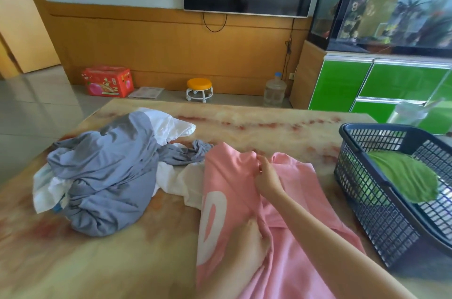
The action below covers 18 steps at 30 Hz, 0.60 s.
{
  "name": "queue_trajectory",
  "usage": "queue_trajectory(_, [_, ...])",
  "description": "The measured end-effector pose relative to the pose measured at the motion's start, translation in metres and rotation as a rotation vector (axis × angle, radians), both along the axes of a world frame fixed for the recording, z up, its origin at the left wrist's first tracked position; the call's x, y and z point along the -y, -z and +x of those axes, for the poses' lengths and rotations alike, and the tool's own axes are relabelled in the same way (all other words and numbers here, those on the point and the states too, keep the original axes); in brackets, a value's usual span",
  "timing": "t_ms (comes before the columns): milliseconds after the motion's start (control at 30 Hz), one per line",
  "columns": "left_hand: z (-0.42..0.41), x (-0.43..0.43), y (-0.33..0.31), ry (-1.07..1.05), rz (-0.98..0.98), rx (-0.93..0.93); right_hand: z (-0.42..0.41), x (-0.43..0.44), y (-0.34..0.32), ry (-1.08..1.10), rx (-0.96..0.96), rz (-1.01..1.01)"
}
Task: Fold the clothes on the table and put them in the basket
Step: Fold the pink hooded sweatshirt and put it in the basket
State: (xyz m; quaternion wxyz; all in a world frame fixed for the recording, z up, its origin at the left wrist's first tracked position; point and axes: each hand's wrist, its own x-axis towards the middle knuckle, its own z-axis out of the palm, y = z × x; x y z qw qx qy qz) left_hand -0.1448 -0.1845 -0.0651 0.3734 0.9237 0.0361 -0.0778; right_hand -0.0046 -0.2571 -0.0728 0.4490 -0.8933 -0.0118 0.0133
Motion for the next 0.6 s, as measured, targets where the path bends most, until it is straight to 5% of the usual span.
queue_trajectory(100, [0.001, -0.013, 0.008, 0.065, 0.025, 0.116, 0.003, 0.004, 0.002, -0.016, 0.004, 0.014])
queue_trajectory(233, [0.005, -0.043, 0.02, 0.134, 0.31, 0.42, 0.007, 0.012, 0.004, -0.104, -0.052, 0.026])
queue_trajectory(367, [-0.001, -0.063, 0.033, 0.229, 0.467, 0.104, 0.011, 0.013, 0.009, -0.13, 0.012, -0.01])
queue_trajectory(600, [-0.005, -0.055, 0.042, 0.338, 0.516, 0.112, 0.013, 0.012, 0.008, -0.166, 0.011, -0.145])
